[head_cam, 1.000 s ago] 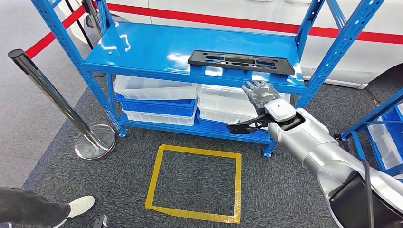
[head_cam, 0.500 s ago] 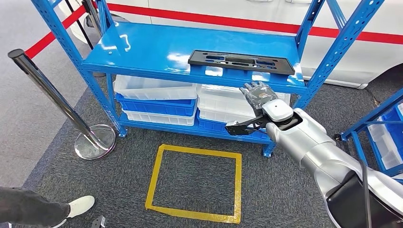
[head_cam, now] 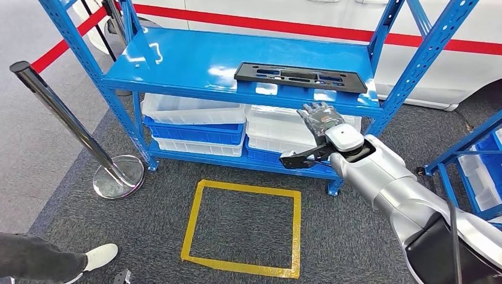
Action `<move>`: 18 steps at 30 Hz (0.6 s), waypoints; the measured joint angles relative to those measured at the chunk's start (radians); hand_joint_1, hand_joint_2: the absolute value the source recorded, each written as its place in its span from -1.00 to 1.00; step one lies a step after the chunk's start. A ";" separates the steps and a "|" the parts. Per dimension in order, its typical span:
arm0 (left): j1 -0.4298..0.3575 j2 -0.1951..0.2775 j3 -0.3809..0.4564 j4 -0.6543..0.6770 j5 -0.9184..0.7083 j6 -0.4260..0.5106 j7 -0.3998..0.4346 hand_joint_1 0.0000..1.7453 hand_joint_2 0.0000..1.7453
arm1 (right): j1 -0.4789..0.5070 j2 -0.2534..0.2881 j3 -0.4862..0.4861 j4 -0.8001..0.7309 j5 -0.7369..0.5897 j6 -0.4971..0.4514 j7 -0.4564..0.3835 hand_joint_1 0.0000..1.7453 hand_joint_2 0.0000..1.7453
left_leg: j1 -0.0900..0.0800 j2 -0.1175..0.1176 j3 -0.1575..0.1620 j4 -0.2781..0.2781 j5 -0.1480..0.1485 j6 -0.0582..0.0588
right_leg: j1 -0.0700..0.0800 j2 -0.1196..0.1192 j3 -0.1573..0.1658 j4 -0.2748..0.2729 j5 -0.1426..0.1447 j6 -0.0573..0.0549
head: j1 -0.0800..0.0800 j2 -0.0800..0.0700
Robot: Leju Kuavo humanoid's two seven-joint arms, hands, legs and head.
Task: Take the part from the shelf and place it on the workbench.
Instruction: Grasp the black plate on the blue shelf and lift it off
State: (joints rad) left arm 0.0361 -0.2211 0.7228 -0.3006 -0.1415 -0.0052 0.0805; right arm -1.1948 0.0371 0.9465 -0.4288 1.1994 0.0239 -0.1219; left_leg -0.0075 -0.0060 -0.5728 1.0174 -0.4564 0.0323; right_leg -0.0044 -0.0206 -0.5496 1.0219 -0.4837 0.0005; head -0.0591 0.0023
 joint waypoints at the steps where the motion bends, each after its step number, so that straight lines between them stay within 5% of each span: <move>1: 0.000 -0.001 0.005 -0.002 -0.009 -0.001 0.001 -1.00 -1.00 | 0.000 0.001 0.000 0.000 0.000 0.002 -0.003 -1.00 -1.00 | 0.000 0.000 0.000 0.000 0.000 0.000 | 0.000 0.000 0.000 0.000 0.000 0.000 | 0.000 0.000; 18: 0.002 -0.035 0.091 -0.045 -0.095 -0.006 0.039 -1.00 -1.00 | -0.010 0.040 0.010 -0.002 0.004 0.019 -0.010 -1.00 -1.00 | -0.001 0.000 -0.003 0.005 -0.001 0.002 | -0.003 0.000 0.000 -0.002 0.001 0.002 | 0.000 0.000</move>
State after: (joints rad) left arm 0.0377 -0.2561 0.8133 -0.3453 -0.2363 -0.0109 0.1193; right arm -1.2053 0.0767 0.9567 -0.4307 1.2032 0.0432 -0.1317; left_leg -0.0084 -0.0060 -0.5756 1.0222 -0.4577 0.0342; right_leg -0.0070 -0.0208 -0.5496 1.0202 -0.4825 0.0024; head -0.0591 0.0023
